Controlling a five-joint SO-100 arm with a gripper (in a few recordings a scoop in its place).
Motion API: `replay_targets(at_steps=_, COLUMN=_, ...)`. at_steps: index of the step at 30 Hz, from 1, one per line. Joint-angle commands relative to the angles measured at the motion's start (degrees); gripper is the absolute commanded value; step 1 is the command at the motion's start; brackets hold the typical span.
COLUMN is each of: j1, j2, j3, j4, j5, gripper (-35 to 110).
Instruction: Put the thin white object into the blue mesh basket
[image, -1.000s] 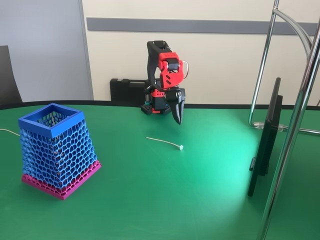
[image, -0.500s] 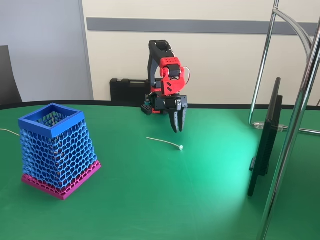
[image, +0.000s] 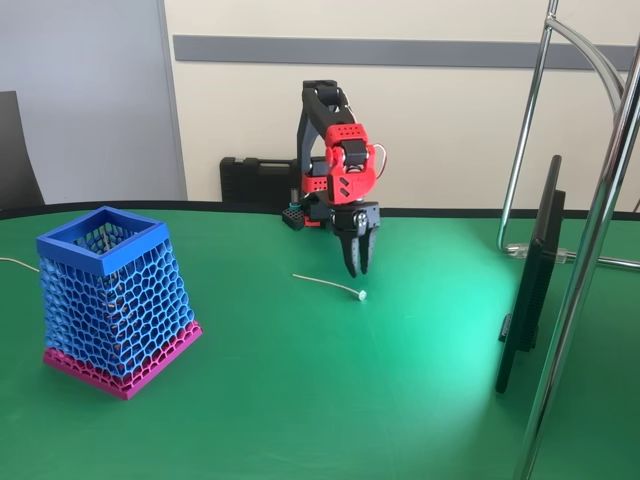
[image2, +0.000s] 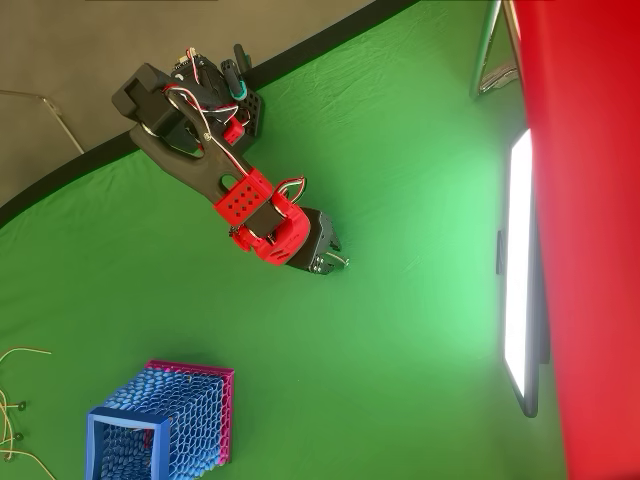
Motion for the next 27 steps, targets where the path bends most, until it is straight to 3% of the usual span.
replay_targets(at_steps=1, j1=-0.1, j2=-1.0, j3=-2.9, j4=1.1, j5=0.5, gripper=17)
replay_targets(at_steps=27, j1=1.1, j2=-13.5, j3=-12.2, j4=5.3, j5=0.4, gripper=16)
